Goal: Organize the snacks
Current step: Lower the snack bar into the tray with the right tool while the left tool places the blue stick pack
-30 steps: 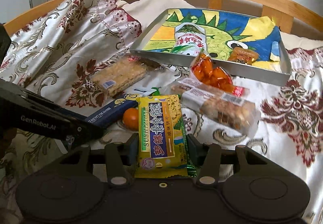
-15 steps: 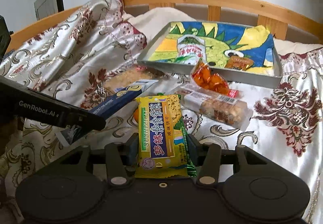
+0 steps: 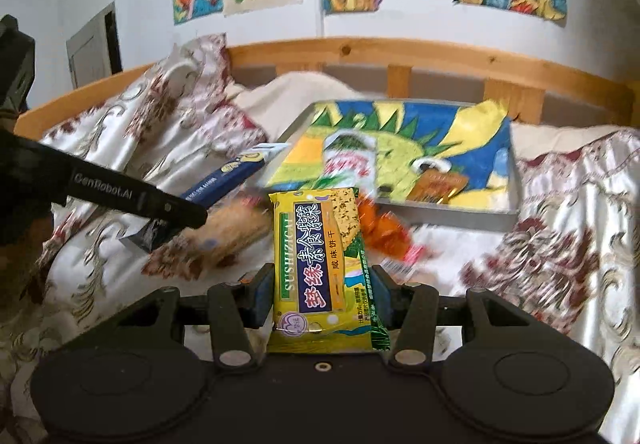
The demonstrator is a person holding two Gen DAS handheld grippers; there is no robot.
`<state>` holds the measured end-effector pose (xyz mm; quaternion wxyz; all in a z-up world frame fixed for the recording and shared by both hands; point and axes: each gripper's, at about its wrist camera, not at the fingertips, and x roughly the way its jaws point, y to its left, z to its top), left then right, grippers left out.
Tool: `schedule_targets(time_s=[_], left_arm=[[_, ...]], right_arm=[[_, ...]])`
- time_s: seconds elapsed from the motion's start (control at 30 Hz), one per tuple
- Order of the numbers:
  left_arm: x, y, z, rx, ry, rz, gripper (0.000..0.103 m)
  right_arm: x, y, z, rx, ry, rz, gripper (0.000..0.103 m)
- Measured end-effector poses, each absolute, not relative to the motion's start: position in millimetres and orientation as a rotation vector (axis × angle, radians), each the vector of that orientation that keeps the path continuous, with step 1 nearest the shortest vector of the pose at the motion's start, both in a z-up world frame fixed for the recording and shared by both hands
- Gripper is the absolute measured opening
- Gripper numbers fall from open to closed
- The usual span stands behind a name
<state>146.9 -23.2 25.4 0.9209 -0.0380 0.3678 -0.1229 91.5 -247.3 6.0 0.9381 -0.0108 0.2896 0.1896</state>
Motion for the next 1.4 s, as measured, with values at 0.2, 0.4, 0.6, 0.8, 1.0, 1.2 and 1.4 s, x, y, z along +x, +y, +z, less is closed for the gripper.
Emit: schedule_targets(time_s=[0.2,0.4,0.6,0.8,1.0,1.2,1.4], left_arm=[[179,-48,44,-0.059,0.619,-0.270,0.037],[219,-79,55,-0.100,0.555,-0.298,0.037],[259,-97,56,-0.105,0.541,-0.292,0.037],[291,-105,43,-0.122,0.575,-0.271,0.038],[315,-112,27,-0.083,0.599,-0.261,0.038],[339,-119,10,-0.046,0.634,-0.271,0.038],[354,-119,-7,-0.014,0.667,-0.272,0.038]], right_arm=[[115,-272,20,-0.011,0.545,0.349,0.052],[152,-288,30,-0.070,0.517,0.332,0.052],[192,-313,27,-0.031,0.504,0.248,0.052],[223,-326,22,0.006,0.507,0.173,0.052],[248,-322,7,-0.006,0.528,0.140,0.052],[276,-311,-9,-0.040,0.551,0.117,0.052],[297,-303,-24,-0.045,0.581,0.091,0.052]])
